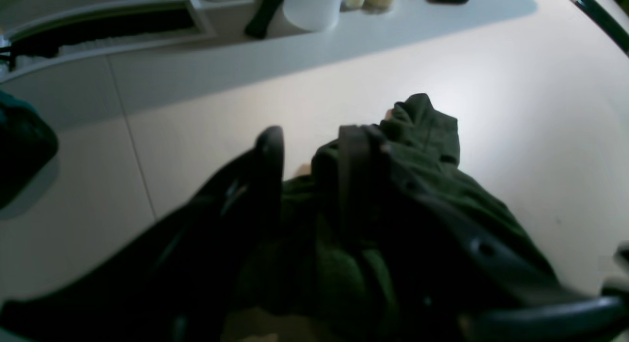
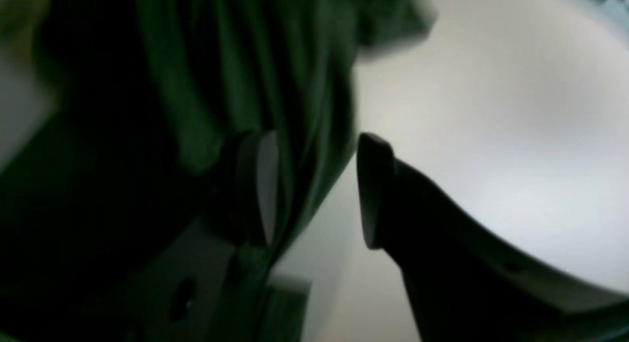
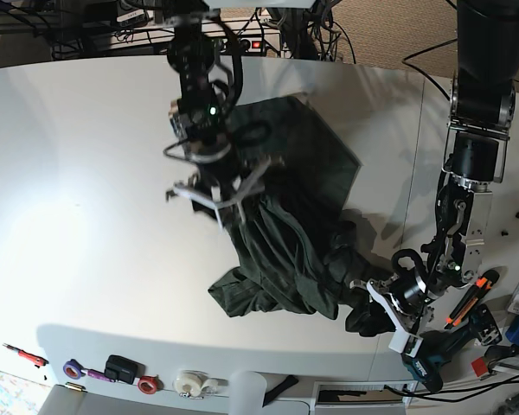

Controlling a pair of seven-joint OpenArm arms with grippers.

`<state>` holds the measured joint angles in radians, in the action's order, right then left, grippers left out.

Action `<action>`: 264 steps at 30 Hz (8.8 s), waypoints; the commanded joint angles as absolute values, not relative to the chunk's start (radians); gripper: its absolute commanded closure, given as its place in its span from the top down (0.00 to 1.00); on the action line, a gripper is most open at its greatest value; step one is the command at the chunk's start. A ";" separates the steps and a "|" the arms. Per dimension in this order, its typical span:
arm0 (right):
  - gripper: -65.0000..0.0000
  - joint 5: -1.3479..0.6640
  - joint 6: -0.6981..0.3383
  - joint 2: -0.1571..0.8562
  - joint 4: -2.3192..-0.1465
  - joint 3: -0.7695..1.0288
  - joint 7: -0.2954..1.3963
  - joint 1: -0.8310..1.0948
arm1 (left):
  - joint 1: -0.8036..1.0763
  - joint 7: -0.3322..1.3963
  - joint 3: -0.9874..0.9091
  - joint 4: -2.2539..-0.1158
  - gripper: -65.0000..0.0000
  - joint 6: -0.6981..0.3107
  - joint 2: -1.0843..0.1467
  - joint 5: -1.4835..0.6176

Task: Layout the t-shirt on the table in an organized manner, then fold the t-shirt properly
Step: 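Lower the held fabric and grasp the shirt with both grippers, then pull the shirt apart with both grippers to spread it flat, then release and regrasp the bunched fabric with the right gripper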

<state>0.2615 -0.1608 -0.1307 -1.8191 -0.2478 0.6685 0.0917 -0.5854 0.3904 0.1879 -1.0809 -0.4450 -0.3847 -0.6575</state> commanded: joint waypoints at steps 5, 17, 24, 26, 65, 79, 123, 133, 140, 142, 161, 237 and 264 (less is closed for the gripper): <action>0.40 0.182 -0.155 -0.139 -1.837 -0.249 0.636 -0.044 | -0.570 0.319 0.180 -1.098 0.31 -0.453 -0.390 -0.673; 0.40 0.084 -0.138 -0.142 -1.498 -0.250 0.590 -0.233 | -0.532 0.313 0.180 -1.098 0.31 -0.471 -0.379 -0.672; 0.40 0.014 -0.224 -0.142 -1.408 -0.265 0.567 -0.274 | -0.531 0.313 0.180 -1.098 0.31 -0.470 -0.379 -0.672; 0.40 0.015 -0.224 -0.142 -1.408 -0.292 0.565 -0.278 | -0.531 0.313 0.180 -1.098 0.31 -0.471 -0.379 -0.672; 0.40 -0.012 -0.277 -0.142 -1.209 -0.352 0.494 -0.404 | -0.529 0.287 0.180 -1.098 0.31 -0.471 -0.363 -0.634; 0.00 -0.009 -0.320 -0.142 -1.211 -0.352 0.485 -0.408 | -0.529 0.288 0.180 -1.098 0.31 -0.471 -0.363 -0.633; 0.00 0.318 -0.033 0.159 -1.615 0.099 0.619 -0.413 | -0.470 0.269 0.180 -1.098 0.31 -0.525 -0.374 -0.605; 0.00 0.278 -0.033 0.183 -1.542 0.175 0.600 -0.408 | -0.468 0.269 0.180 -1.098 0.31 -0.525 -0.374 -0.605; 0.00 0.277 -0.035 0.218 -1.113 0.280 0.346 -0.508 | -0.459 0.268 0.180 -1.098 0.31 -0.571 -0.374 -0.606; 0.00 0.277 -0.042 0.242 -0.990 0.276 0.318 -0.564 | -0.459 0.268 0.180 -1.098 0.31 -0.577 -0.374 -0.606; 0.29 0.170 -0.194 0.288 -0.857 0.274 0.338 -0.682 | -0.451 0.269 0.180 -1.098 0.31 -0.577 -0.374 -0.605; 0.01 0.165 -0.350 0.182 -1.883 -0.142 1.146 0.004 | -0.446 0.262 0.180 -1.098 0.31 -0.578 -0.374 -0.606; 0.01 0.034 -0.200 0.112 -1.928 -0.142 0.870 -0.125 | -0.446 0.262 0.180 -1.098 0.31 -0.577 -0.371 -0.606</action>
